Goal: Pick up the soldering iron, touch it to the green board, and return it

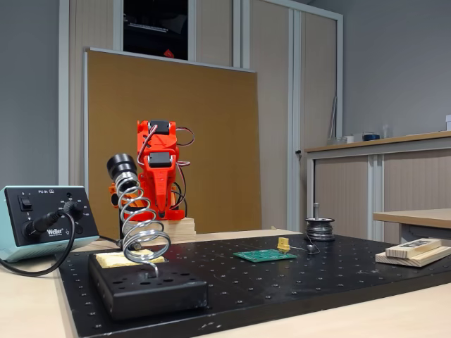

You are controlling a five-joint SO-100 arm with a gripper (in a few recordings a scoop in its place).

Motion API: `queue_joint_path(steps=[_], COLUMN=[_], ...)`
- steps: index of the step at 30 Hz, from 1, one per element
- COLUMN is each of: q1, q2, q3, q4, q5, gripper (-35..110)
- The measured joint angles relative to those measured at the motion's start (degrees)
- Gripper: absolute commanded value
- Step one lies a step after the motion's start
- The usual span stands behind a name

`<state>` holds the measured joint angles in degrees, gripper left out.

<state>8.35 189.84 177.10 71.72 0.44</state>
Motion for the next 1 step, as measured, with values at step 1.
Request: queue_joint_path(steps=[1], q1=[0.0], q2=[0.0], q3=[0.0], q4=[0.0], q5=[0.0], gripper=[0])
